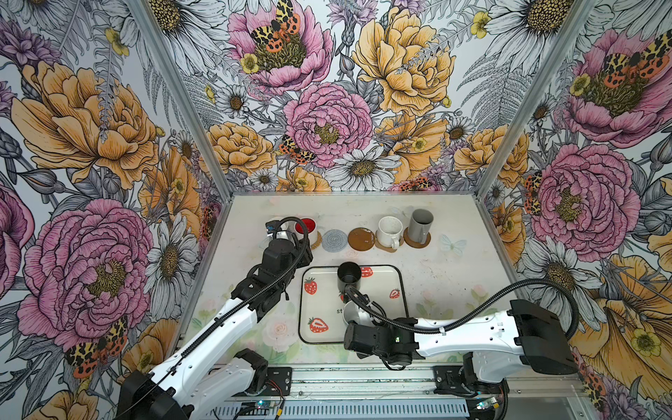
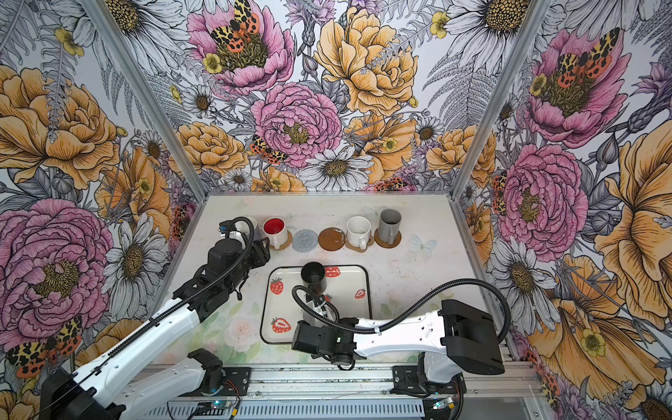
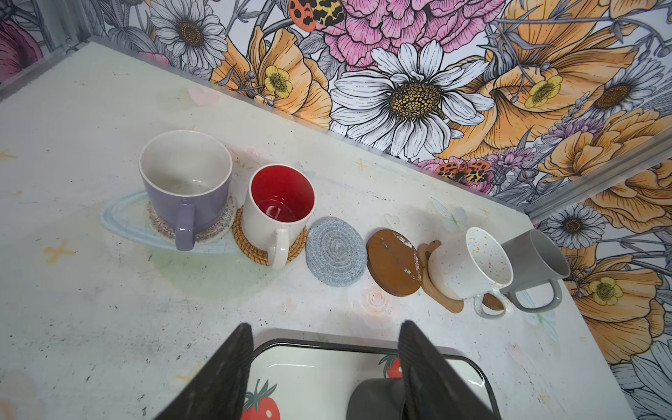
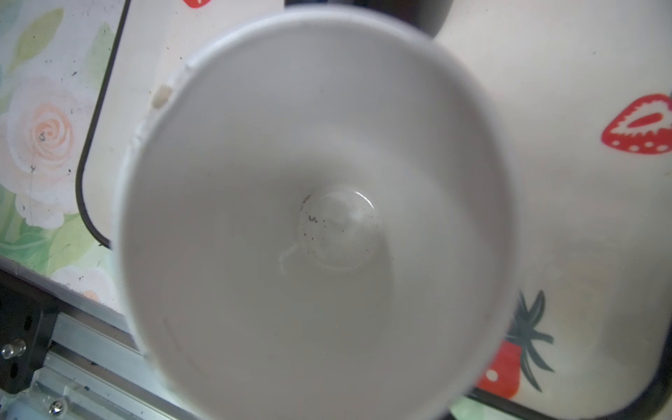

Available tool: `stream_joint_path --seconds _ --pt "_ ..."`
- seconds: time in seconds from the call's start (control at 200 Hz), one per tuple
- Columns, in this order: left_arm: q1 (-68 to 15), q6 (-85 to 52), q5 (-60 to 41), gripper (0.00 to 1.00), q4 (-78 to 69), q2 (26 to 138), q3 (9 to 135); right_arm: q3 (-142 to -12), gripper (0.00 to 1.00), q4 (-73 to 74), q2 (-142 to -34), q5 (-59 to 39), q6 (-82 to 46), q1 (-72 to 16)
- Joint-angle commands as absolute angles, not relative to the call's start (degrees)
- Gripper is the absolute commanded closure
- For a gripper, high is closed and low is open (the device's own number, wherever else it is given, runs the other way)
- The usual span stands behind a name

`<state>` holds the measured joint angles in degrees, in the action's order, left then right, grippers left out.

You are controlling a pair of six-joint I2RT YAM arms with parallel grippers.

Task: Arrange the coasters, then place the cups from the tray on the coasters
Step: 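Lower the right gripper onto the blue-handled mug rim and close it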

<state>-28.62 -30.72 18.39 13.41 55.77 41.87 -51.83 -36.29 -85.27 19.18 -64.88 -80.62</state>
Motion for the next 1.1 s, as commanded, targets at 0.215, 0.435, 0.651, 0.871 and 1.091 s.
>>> stream_joint_path --seconds 0.215,0.435,0.651,0.871,1.091 --pt "-28.3 -31.2 17.3 0.35 11.9 56.0 42.3 -51.6 0.60 -35.4 -86.3 19.0 -64.3 -80.3" --pt "-28.2 -31.2 17.4 0.35 12.0 56.0 42.3 -51.8 0.71 -35.5 -86.6 18.7 -63.5 -80.3" --pt "-28.2 -31.1 17.4 0.35 12.0 56.0 42.3 -51.9 0.87 -35.6 -86.3 18.6 -62.6 -80.2" --pt "-28.1 -31.0 17.5 0.35 12.2 55.9 42.1 -51.2 1.00 -36.1 -83.9 18.8 -60.7 -79.9" --pt "-28.0 -31.0 17.7 0.35 12.3 55.6 42.0 -50.1 1.00 -38.0 -78.8 20.3 -59.5 -79.8"
